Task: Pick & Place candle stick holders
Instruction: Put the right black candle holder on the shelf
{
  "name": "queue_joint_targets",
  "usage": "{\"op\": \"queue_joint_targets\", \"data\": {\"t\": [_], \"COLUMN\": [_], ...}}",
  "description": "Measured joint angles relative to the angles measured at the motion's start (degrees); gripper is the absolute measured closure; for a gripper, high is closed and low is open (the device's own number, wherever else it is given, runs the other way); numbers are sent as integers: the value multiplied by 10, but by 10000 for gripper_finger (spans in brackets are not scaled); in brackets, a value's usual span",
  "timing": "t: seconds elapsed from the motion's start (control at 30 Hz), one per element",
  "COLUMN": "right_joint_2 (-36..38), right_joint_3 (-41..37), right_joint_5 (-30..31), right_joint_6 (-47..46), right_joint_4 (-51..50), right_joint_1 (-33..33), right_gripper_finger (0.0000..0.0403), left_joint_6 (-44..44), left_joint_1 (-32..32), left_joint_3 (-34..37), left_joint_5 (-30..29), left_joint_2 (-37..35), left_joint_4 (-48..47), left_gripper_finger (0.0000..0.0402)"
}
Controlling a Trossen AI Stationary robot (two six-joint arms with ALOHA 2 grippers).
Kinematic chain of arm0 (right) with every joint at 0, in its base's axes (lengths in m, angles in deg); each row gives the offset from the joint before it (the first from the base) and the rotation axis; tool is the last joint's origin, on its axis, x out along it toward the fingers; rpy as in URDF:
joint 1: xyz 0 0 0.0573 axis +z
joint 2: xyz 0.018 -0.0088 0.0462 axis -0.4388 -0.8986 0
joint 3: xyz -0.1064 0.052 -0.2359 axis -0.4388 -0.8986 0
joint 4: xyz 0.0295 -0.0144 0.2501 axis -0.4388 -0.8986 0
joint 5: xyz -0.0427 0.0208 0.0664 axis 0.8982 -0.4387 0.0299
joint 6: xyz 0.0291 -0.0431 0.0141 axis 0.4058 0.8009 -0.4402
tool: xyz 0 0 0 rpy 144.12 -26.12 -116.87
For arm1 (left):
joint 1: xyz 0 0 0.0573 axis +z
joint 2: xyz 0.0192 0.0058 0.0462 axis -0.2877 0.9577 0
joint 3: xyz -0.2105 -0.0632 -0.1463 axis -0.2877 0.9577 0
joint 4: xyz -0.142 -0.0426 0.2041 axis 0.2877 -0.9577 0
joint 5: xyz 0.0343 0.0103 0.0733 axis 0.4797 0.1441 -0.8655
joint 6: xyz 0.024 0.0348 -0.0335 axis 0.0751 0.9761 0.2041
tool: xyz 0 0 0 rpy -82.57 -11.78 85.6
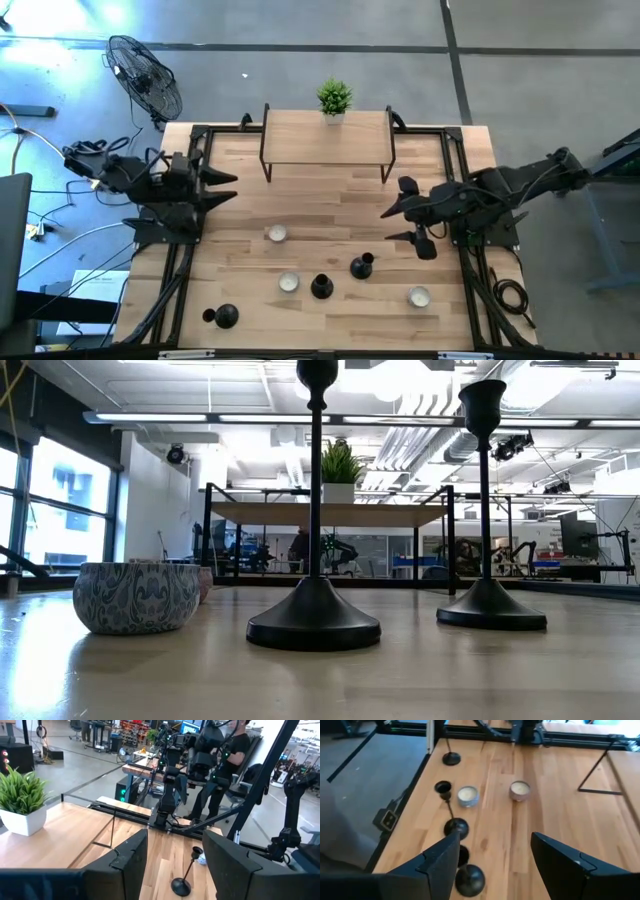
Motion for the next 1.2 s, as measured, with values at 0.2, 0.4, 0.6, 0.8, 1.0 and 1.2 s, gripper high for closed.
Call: {"op": "queue_joint_targets", "data": {"t": [0.2, 0.4, 0.6, 0.8, 1.0, 1.2], "right_joint_2": [-4, -35, -56, -75, -118, -153], "right_joint_3": [-28, -50, -50, -50, -50, -50], "right_joint_5": [-13, -17, -25, -7, 23, 57], "right_joint_6": [-21, -38, -60, -77, -84, -76], "right_joint_4": [-18, 20, 62, 51, 51, 52], "right_joint_1": [22, 45, 49, 49, 53, 69], "right_gripper_finger": [166, 167, 167, 167, 167, 167], "left_joint_6": [-1, 1, 1, -16, -29, -31], "left_joint_1": [0, 0, 0, 0, 0, 0], "left_joint_3": [0, 0, 0, 0, 0, 0], "left_joint_5": [3, -28, -25, 21, 93, 135], "left_joint_2": [25, 60, 77, 77, 77, 78], "left_joint_4": [0, 0, 0, 1, -10, -29], "left_gripper_finger": [213, 213, 213, 213, 214, 214]}}
